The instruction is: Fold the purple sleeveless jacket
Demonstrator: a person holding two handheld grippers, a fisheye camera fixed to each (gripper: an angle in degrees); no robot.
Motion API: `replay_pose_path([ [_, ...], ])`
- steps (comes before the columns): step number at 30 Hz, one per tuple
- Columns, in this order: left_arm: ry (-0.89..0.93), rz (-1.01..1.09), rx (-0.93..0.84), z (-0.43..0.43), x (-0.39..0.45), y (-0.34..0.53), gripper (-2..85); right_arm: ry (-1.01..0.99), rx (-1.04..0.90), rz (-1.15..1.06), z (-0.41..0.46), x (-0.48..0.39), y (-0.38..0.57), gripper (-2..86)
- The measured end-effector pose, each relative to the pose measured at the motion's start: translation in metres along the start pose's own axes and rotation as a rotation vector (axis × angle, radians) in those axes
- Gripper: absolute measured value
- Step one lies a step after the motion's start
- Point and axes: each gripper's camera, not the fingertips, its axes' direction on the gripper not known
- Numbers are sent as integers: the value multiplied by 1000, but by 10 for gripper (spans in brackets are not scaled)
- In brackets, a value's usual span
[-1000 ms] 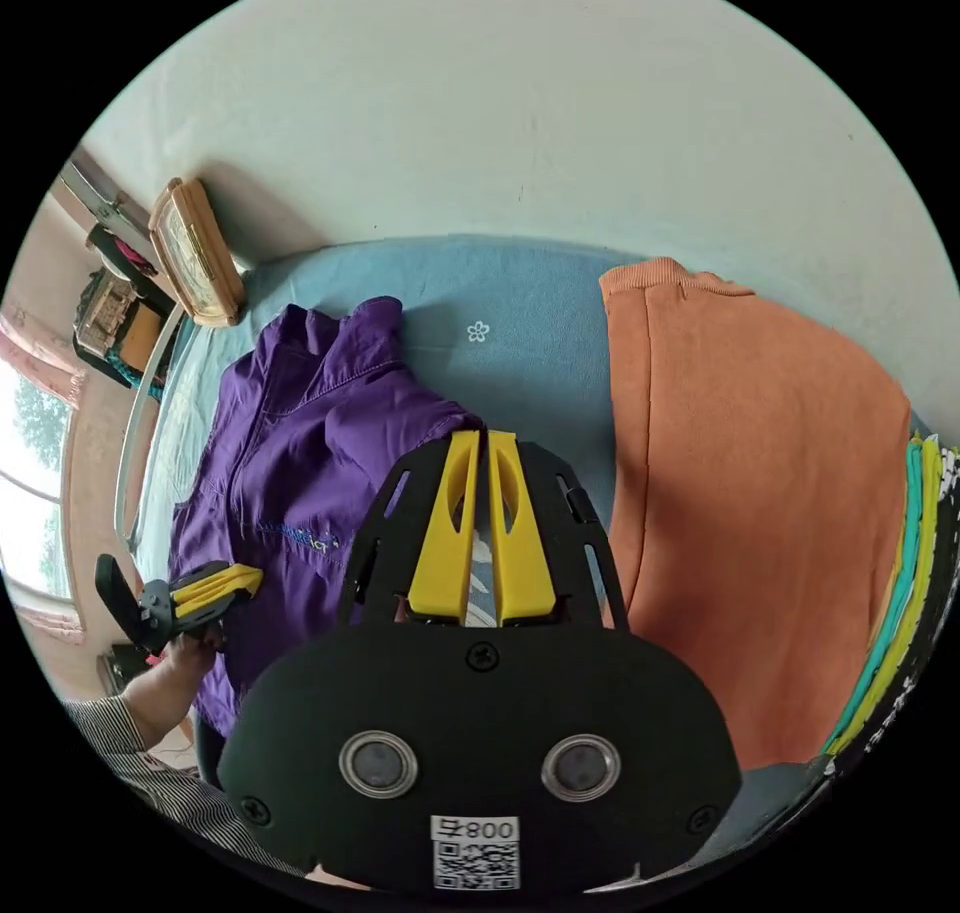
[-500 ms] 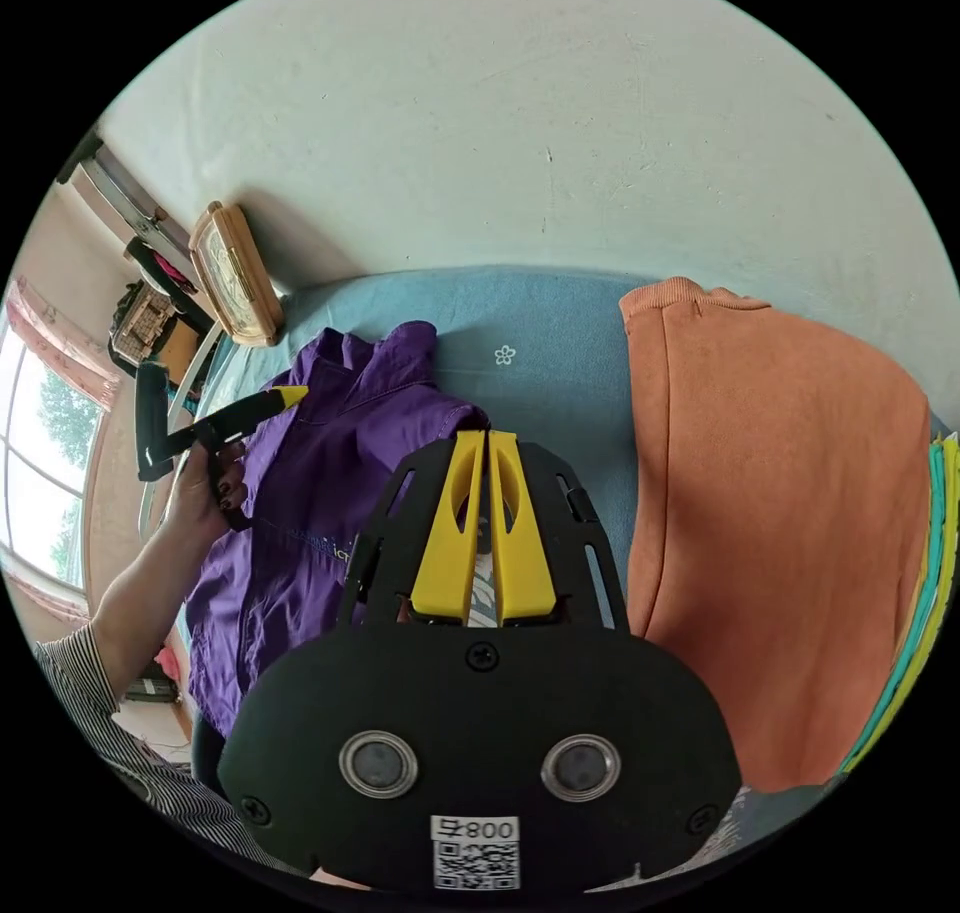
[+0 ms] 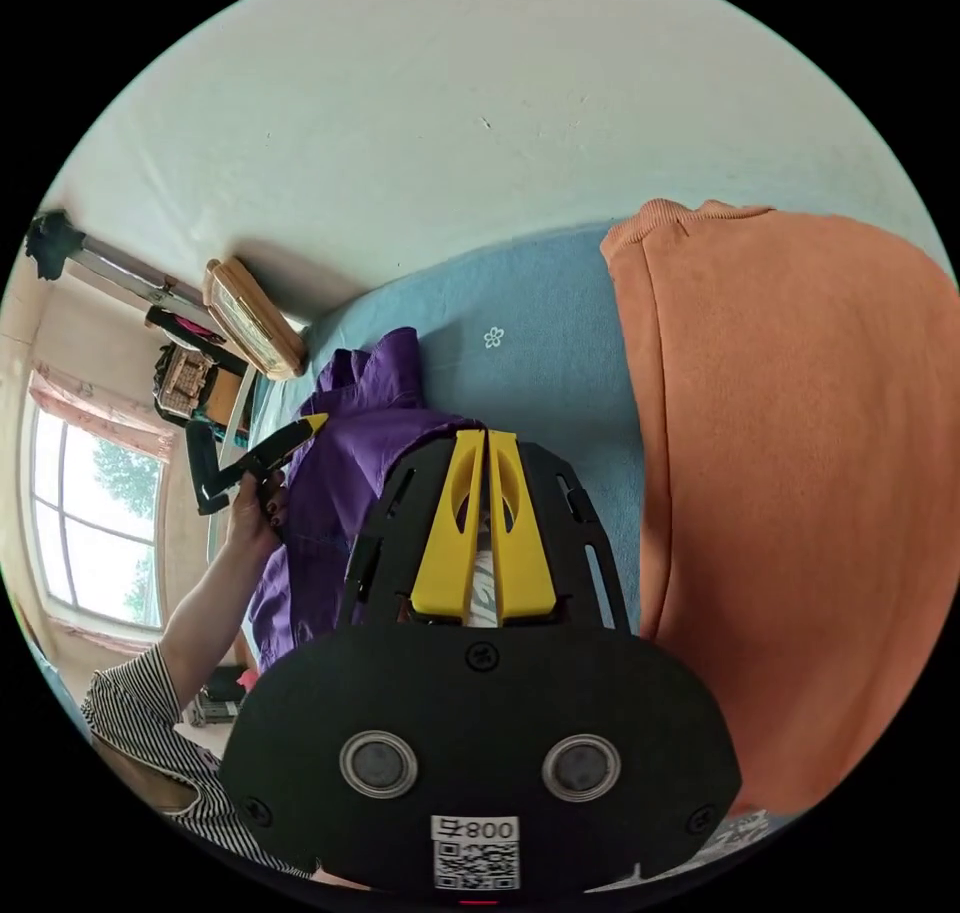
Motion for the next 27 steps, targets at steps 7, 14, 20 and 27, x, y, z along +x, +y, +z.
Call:
replay_pose_path([
  [7,57,52,116,-20,13,27,17,27,36,-1,-33,-11,34,4],
  [14,-134,224,-29,19,44,52,5,69,134,-338,-26,-127,80,1],
  [20,-270,300,-130,48,61,74,3,518,-170,-430,103,-153,82,2],
  [27,-461,444,-146,58,87,102,2,310,-121,-327,96,-125,87,1],
])
